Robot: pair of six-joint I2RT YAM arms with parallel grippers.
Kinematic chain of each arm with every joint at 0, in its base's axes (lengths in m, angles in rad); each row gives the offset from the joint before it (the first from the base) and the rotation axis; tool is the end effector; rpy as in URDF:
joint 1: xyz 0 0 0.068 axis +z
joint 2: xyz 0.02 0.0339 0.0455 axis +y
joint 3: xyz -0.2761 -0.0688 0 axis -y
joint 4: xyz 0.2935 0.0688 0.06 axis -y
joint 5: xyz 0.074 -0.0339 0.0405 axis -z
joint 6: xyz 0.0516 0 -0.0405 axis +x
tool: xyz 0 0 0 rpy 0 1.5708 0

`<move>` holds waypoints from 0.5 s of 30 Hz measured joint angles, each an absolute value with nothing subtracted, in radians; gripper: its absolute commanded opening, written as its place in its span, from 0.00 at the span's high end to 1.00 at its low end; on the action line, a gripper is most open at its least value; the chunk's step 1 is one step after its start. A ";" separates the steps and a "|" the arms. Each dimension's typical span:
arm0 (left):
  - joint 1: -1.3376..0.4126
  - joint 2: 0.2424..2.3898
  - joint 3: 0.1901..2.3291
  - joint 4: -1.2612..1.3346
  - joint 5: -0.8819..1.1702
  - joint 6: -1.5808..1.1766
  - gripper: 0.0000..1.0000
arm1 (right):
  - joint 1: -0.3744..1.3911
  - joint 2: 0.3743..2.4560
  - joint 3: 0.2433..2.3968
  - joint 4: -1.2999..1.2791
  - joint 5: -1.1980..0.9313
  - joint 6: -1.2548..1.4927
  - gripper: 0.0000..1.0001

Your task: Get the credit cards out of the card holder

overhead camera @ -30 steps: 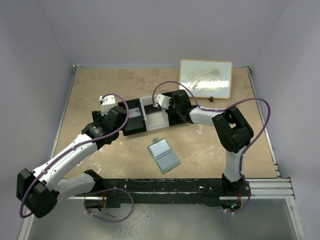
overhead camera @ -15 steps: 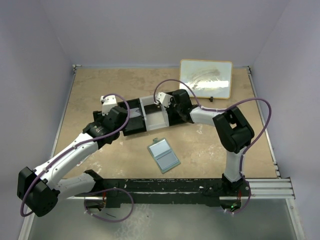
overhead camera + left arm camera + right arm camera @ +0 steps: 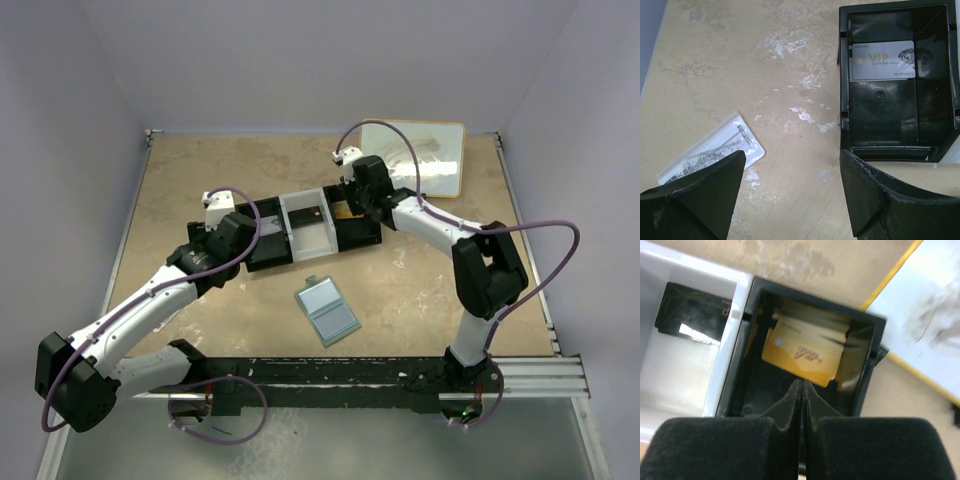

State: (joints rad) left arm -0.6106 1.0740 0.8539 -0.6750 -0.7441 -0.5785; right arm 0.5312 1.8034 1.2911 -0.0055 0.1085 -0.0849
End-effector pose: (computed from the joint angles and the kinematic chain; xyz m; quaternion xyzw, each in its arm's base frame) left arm 0.2314 -0.1193 0.2633 -0.1064 0.8807 0.1112 0.4479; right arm 0.4147 0.2372 0.2286 -0.2358 0.8309 0.0653 0.4997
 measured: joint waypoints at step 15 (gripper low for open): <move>-0.611 1.079 0.854 -0.675 -0.741 -0.579 0.27 | 0.531 1.922 1.308 -0.160 0.136 0.249 1.00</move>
State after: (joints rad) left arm -0.6106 1.0790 0.8539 -0.6750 -0.7406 -0.5785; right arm 0.5312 1.9224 1.3083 -0.1596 0.1356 0.2489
